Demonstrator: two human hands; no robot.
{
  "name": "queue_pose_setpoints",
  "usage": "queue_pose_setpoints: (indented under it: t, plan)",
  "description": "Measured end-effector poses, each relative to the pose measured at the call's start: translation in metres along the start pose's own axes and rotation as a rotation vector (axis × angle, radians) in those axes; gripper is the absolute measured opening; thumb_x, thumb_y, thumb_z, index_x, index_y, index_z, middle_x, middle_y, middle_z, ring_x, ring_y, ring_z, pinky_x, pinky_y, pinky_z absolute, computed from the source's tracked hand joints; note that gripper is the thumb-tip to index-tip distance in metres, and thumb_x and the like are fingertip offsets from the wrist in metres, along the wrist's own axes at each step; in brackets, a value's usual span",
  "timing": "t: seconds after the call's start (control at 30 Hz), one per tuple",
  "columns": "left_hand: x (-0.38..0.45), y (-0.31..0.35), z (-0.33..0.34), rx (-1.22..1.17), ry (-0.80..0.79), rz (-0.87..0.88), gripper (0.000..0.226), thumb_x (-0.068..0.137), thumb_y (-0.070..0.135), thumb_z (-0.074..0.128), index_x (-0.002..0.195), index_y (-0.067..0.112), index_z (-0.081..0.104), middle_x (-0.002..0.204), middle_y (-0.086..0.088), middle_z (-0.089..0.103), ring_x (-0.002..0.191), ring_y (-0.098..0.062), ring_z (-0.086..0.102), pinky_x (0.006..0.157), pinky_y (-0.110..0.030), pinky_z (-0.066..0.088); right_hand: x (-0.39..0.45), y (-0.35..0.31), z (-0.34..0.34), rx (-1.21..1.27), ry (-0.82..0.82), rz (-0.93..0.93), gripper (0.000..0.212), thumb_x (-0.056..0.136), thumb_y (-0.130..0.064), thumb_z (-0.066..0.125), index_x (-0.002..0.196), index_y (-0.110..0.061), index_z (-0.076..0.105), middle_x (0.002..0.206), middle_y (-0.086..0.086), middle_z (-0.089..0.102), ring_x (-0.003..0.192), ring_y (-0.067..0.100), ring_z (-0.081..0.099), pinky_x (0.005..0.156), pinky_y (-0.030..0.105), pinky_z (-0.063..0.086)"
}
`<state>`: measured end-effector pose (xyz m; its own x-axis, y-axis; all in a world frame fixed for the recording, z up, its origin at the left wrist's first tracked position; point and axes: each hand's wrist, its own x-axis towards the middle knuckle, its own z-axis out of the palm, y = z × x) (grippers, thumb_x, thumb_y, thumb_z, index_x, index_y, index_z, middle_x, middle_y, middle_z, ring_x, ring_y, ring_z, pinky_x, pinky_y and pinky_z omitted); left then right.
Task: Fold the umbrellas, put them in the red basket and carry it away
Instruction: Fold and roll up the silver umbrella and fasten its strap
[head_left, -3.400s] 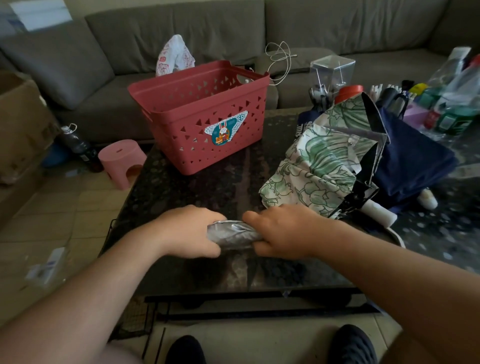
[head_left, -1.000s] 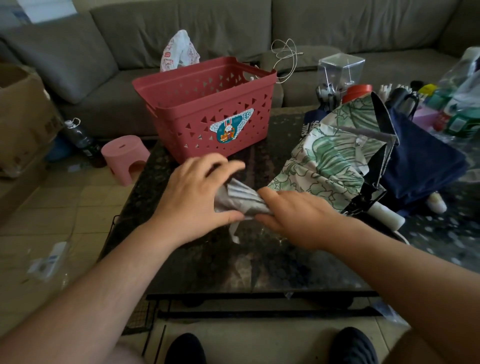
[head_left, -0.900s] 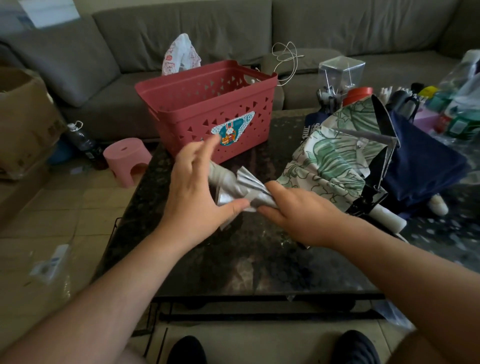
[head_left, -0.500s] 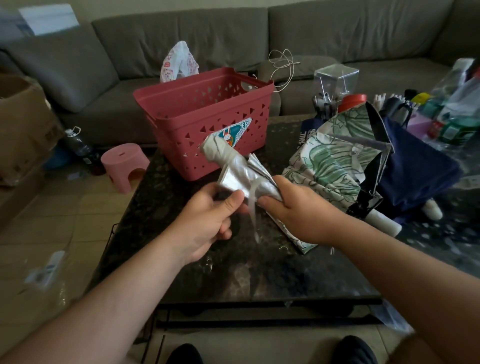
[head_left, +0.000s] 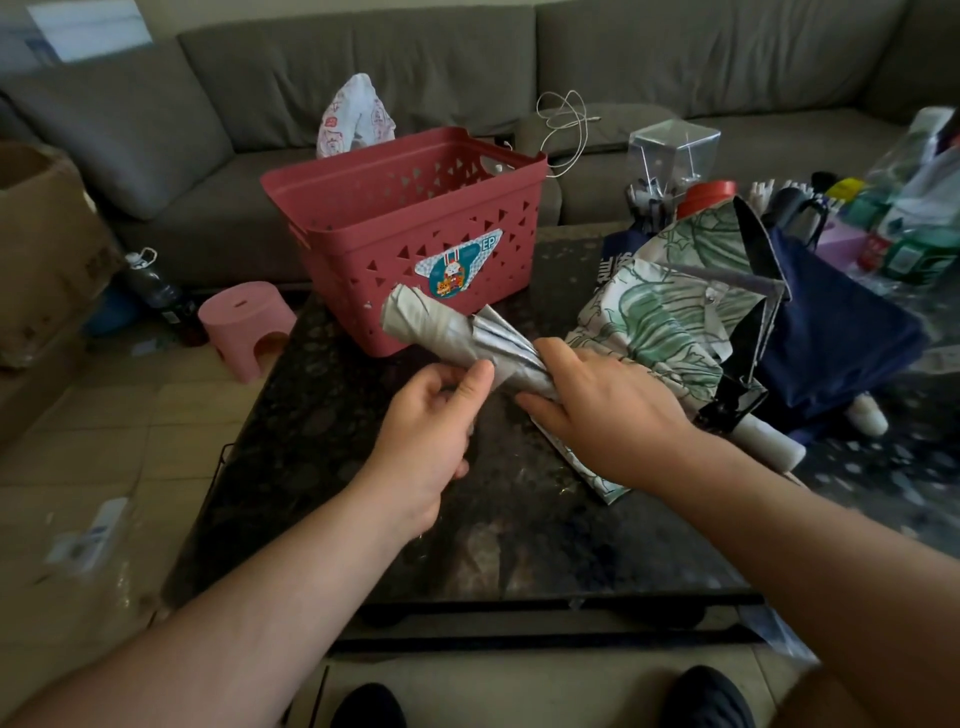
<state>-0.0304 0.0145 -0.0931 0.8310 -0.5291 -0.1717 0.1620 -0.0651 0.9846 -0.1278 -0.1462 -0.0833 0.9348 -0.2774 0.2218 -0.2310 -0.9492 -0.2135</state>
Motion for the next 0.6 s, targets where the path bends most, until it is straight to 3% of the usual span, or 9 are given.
queue_pose_setpoints:
  t: [0.13,0.2,0.3,0.43,0.6]
  plan:
    - [-0.006,0.003,0.002,0.136,-0.071,0.000,0.040,0.098,0.053,0.064,0.097,0.014,0.071,0.058,0.010,0.053,0.050,-0.007,0.043,0.048,-0.026,0.031,-0.002,-0.006,0.000,0.049,0.002,0.004,0.050,0.096,-0.068,0.040,0.121,-0.024,0.041,0.108,0.002,0.064,0.098,0.037,0.065,0.070,0.045,0.049]
    - [-0.007,0.004,0.001,0.174,-0.075,0.018,0.036,0.099,0.049,0.065,0.089,0.016,0.074,0.057,0.012,0.060,0.048,-0.002,0.048,0.046,-0.022,0.037,-0.001,-0.007,0.000,0.074,-0.010,0.018,0.048,0.096,-0.068,0.042,0.115,-0.024,0.041,0.101,0.002,0.063,0.095,0.037,0.065,0.067,0.042,0.043]
    - [-0.005,0.003,-0.005,0.179,-0.115,0.060,0.027,0.095,0.046,0.070,0.085,0.022,0.077,0.062,0.007,0.054,0.051,-0.005,0.046,0.050,-0.025,0.039,0.000,-0.002,-0.002,0.106,-0.022,0.050,0.044,0.099,-0.065,0.048,0.107,-0.023,0.039,0.092,0.000,0.058,0.093,0.037,0.063,0.066,0.040,0.037]
    - [-0.007,0.003,-0.011,0.091,-0.262,0.110,0.018,0.083,0.042,0.073,0.080,0.025,0.078,0.057,0.014,0.051,0.054,-0.004,0.044,0.056,-0.026,0.039,0.001,0.006,-0.009,0.099,-0.013,0.057,0.042,0.100,-0.065,0.048,0.105,-0.024,0.037,0.093,0.002,0.061,0.086,0.032,0.060,0.066,0.044,0.046]
    - [-0.009,0.004,-0.014,0.097,-0.328,0.191,0.018,0.081,0.037,0.073,0.086,0.020,0.080,0.082,0.006,0.073,0.078,-0.002,0.064,0.075,-0.014,0.050,-0.001,0.005,-0.014,0.090,-0.013,0.061,0.042,0.100,-0.064,0.048,0.105,-0.025,0.036,0.089,-0.003,0.056,0.082,0.028,0.057,0.066,0.043,0.045]
